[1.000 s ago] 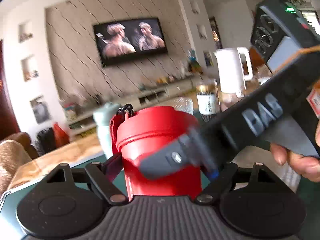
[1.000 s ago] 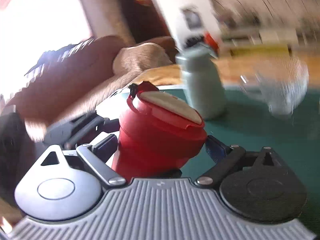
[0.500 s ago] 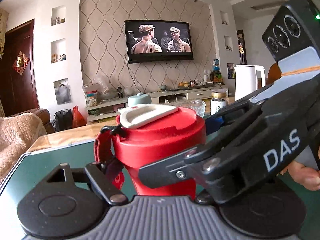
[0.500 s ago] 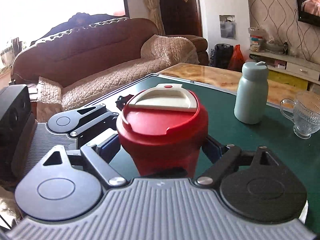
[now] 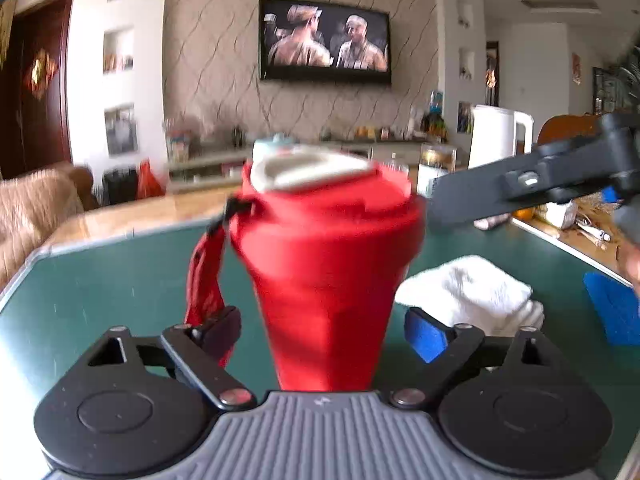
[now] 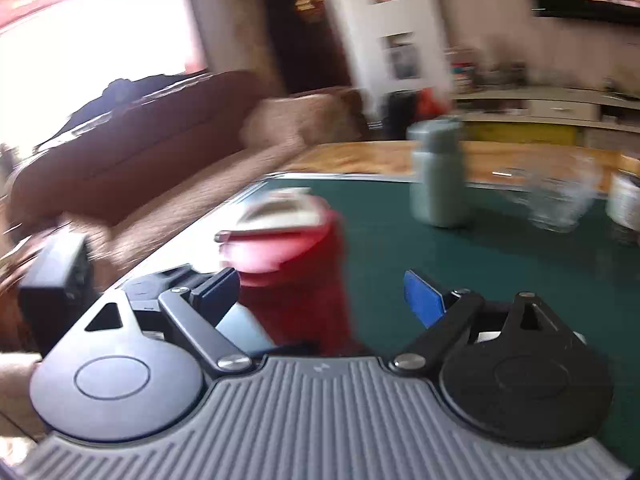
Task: Clean container
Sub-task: 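Open the left tool to release the upright tumbler and withdraw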
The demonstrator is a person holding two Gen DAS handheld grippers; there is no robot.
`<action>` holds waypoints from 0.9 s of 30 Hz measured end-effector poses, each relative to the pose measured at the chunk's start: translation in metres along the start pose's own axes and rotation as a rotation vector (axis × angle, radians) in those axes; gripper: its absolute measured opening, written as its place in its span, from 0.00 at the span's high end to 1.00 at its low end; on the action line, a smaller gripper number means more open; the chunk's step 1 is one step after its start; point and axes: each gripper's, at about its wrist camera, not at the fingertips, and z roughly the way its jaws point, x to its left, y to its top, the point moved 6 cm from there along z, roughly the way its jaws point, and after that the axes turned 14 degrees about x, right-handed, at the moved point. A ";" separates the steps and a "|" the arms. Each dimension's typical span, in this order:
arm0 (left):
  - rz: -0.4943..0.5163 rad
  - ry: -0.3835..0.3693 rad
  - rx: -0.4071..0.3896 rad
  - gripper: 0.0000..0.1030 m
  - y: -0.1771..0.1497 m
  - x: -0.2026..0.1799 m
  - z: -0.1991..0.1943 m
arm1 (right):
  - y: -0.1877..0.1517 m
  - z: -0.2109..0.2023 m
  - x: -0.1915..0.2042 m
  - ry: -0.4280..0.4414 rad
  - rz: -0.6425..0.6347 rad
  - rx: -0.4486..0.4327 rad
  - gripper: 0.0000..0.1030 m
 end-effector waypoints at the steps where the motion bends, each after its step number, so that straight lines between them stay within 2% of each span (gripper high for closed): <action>1: -0.014 -0.005 0.018 0.04 -0.003 0.002 -0.001 | -0.006 -0.001 -0.010 -0.058 0.016 0.007 0.07; 3: -0.052 -0.024 0.054 0.02 -0.009 0.005 -0.004 | -0.023 0.007 -0.030 -0.172 0.031 0.066 0.07; 4: -0.070 -0.037 0.071 0.01 -0.011 0.007 -0.007 | -0.030 0.012 -0.037 -0.200 0.039 0.103 0.07; 6: -0.105 -0.040 0.107 0.00 -0.016 0.012 -0.010 | -0.042 0.024 -0.044 -0.209 0.054 0.170 0.07; 10: -0.192 -0.015 0.199 0.00 -0.031 0.026 -0.015 | -0.051 0.053 -0.047 -0.213 0.110 0.239 0.07; 12: -0.236 0.007 0.235 0.00 -0.041 0.033 -0.020 | -0.052 0.064 -0.050 -0.214 0.171 0.213 0.07; 15: -0.273 0.027 0.260 0.00 -0.055 0.039 -0.027 | -0.044 0.079 -0.048 -0.274 0.197 0.198 0.06; 20: -0.345 0.035 0.295 0.00 -0.067 0.049 -0.043 | -0.036 0.098 -0.036 -0.375 0.120 0.267 0.04; 22: -0.390 0.043 0.332 0.00 -0.067 0.055 -0.047 | -0.036 0.093 -0.032 -0.377 0.124 0.282 0.04; 25: -0.462 0.081 0.363 0.00 -0.063 0.062 -0.057 | -0.040 0.072 -0.028 -0.351 0.233 0.267 0.04; 27: -0.502 0.121 0.383 0.00 -0.061 0.065 -0.066 | -0.045 0.051 -0.022 -0.401 0.276 0.269 0.04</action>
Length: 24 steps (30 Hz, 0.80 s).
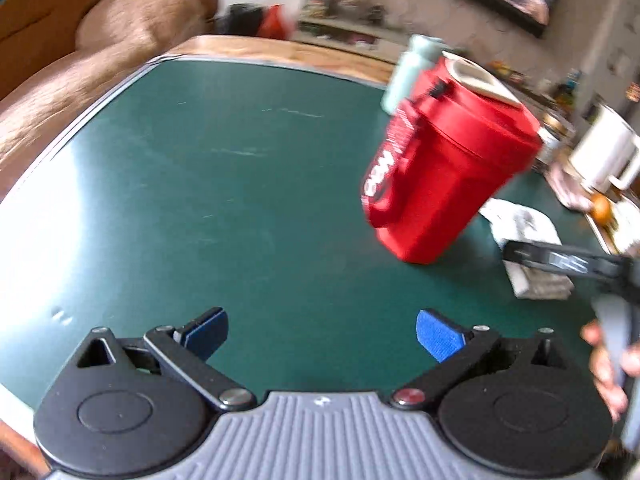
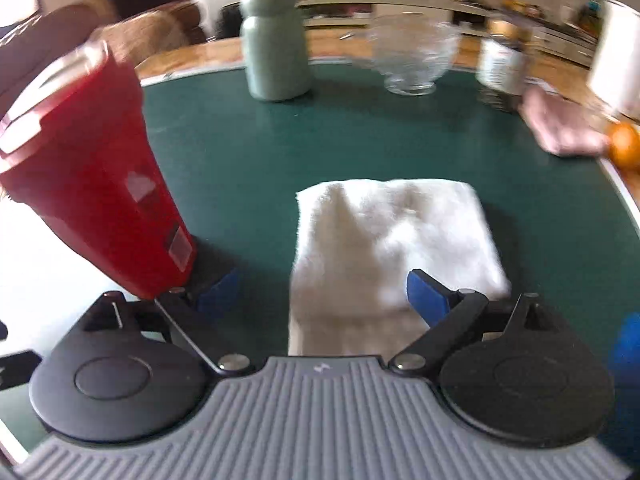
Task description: Clean container
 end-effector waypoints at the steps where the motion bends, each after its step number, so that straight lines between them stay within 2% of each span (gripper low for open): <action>1: -0.011 0.018 0.008 0.00 -0.001 0.000 -0.005 | -0.005 -0.010 -0.002 -0.027 0.022 0.004 0.04; 5: 0.026 0.123 0.043 0.00 -0.005 -0.009 -0.029 | -0.030 -0.045 0.000 -0.031 0.075 0.028 0.04; 7: 0.078 0.123 0.043 0.00 -0.009 -0.019 -0.043 | -0.043 -0.064 0.004 -0.017 0.092 0.024 0.04; 10: 0.104 0.123 0.024 0.00 -0.019 -0.033 -0.067 | -0.055 -0.091 0.011 -0.007 0.096 0.001 0.04; 15: 0.120 0.071 -0.008 0.00 -0.034 -0.042 -0.103 | -0.072 -0.135 0.020 0.008 0.090 -0.042 0.04; 24: 0.147 0.092 -0.068 0.00 -0.047 -0.056 -0.133 | -0.090 -0.172 0.022 0.013 0.098 -0.084 0.04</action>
